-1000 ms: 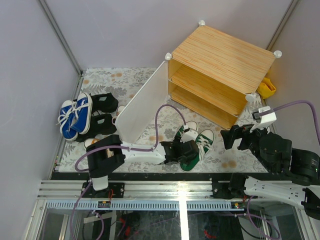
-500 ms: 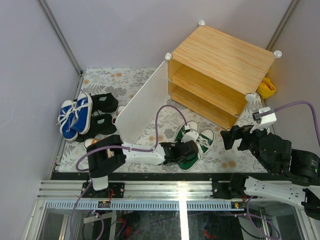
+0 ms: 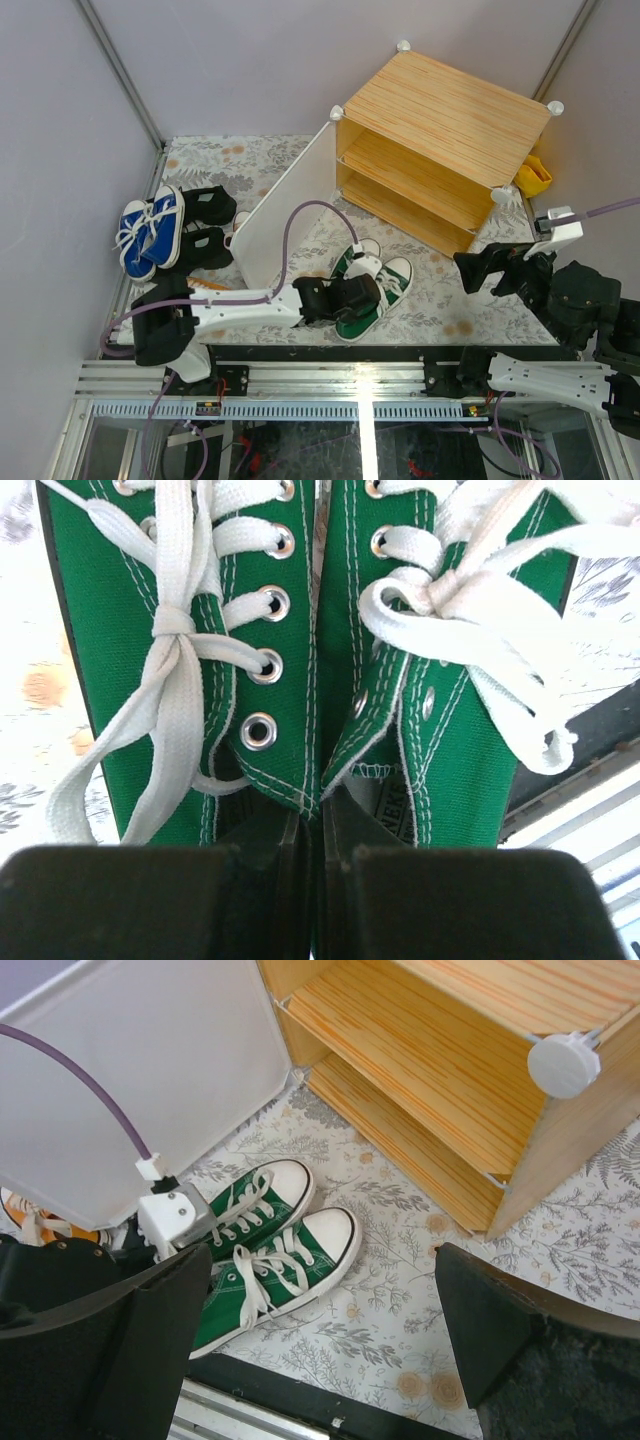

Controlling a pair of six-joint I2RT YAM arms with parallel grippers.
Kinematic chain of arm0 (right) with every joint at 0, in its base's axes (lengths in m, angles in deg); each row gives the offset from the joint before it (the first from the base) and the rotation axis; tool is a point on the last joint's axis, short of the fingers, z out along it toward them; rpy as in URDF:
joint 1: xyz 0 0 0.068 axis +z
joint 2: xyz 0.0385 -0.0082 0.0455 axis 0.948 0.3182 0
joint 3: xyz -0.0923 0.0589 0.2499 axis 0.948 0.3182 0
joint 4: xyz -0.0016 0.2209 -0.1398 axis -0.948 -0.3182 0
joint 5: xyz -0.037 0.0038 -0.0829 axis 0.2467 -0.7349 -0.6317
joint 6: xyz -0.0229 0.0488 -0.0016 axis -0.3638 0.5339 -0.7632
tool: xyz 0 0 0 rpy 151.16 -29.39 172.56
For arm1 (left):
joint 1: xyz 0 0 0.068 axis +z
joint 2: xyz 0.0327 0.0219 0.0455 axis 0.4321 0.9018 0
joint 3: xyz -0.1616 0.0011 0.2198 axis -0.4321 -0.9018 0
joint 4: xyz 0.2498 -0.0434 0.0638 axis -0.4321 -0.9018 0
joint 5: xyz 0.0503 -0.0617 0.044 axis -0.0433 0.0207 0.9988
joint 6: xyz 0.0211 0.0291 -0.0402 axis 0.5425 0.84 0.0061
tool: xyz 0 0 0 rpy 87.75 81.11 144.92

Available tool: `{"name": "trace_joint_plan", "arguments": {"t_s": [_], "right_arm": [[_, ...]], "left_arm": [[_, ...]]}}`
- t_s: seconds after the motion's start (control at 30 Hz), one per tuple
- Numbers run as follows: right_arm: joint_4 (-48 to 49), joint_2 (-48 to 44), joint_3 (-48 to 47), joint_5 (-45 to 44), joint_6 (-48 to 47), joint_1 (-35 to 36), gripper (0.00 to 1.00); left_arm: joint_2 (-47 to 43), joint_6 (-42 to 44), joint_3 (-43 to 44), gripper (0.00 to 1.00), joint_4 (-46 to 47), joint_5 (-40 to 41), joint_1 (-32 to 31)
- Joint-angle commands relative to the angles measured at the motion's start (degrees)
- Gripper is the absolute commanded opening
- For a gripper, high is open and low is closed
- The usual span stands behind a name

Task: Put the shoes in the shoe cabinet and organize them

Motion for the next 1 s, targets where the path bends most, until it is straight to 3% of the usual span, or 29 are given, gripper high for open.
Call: {"name": "trace_joint_plan", "arguments": {"t_s": [0.0,0.3,0.7,0.97], "right_arm": [[0.58,2.55,-4.52,-1.9,-1.74,0.14,0.99],[1.39,5.83,-8.78,0.05,-4.46,0.1,0.99],[3.83,6.27,-10.02,2.12,-5.82,0.14,1.0],[4.59,6.46,-10.23,2.09,-6.86,0.15,1.0]], "left_arm": [[-5.74,2.85,9.36,0.0,-0.52,8.08,0.03],[-2.01,6.72,21.02,0.0,-0.82,3.92,7.96],[12.18,12.6,43.13,0.0,-4.23,-2.94,16.98],[15.67,14.12,48.31,0.0,0.8,-6.79,22.42]]}}
